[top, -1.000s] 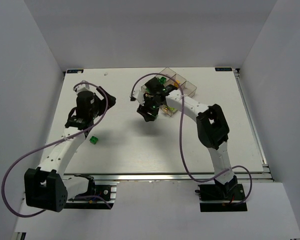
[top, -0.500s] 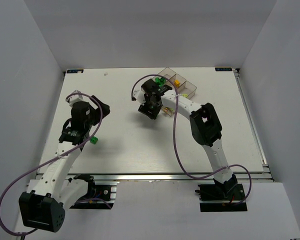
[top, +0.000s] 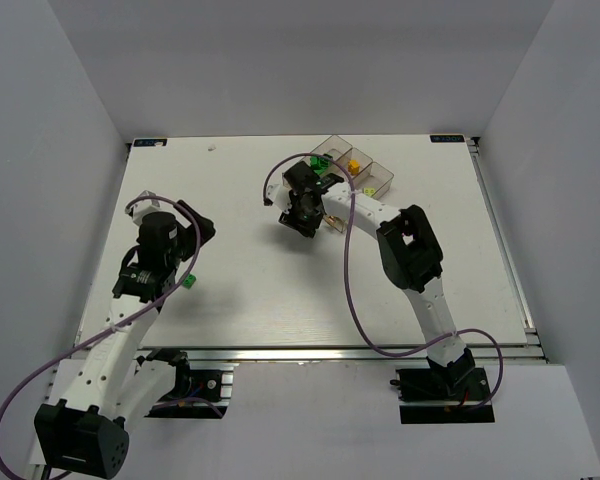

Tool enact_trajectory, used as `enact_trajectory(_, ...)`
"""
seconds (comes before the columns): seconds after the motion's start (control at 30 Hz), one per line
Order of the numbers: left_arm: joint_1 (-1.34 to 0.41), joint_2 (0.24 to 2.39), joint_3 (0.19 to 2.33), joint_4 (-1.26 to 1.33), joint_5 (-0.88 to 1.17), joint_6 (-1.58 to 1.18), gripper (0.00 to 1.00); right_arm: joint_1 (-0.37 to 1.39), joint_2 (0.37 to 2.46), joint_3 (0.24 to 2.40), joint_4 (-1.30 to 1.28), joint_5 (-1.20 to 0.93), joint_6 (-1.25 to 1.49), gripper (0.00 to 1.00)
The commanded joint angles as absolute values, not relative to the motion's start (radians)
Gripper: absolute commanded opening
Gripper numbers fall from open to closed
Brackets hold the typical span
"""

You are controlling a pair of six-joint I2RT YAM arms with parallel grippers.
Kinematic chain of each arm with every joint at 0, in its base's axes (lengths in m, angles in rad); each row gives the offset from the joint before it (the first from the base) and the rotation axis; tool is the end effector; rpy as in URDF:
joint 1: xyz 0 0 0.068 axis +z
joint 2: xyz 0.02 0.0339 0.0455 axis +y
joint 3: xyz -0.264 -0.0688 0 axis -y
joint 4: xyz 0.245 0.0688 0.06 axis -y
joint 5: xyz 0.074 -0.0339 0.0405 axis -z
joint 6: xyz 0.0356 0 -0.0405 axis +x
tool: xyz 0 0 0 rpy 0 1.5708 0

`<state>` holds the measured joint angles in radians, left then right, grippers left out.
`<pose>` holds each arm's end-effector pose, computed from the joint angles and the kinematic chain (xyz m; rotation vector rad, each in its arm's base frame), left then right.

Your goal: Sort the legos into containers by color

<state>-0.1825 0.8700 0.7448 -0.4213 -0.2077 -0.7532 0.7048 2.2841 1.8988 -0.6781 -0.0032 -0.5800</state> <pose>0.1914 -0.0279 0.2877 -0.7157 1.9985 -0.3401 0.3774 0.3212 0.1809 -1.5795 2.1091 0.0468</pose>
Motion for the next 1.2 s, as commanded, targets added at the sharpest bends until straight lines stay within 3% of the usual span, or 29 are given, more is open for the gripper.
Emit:
enact_trajectory(0.0, -0.179, 0.845, 0.733, -0.466, -0.242, -0.761, 0.98, 0.698, 2.281, 1.882, -0.664, -0.046, -0.603, 0.48)
enact_trajectory(0.47, -0.178, 0.836, 0.723, -0.500, -0.264, -0.769, 0.98, 0.683, 2.182, 1.891, -0.608, -0.222, -0.618, 0.00)
enact_trajectory(0.77, -0.178, 0.834, 0.704, -0.540, -0.291, -0.781, 0.98, 0.583, 2.091, 1.867, -0.251, -0.273, -0.393, 0.00)
enact_trajectory(1.17, -0.178, 0.821, 0.675, -0.540, -0.290, -0.793, 0.98, 0.456, 2.220, 1.965, -0.075, -0.201, -0.129, 0.00)
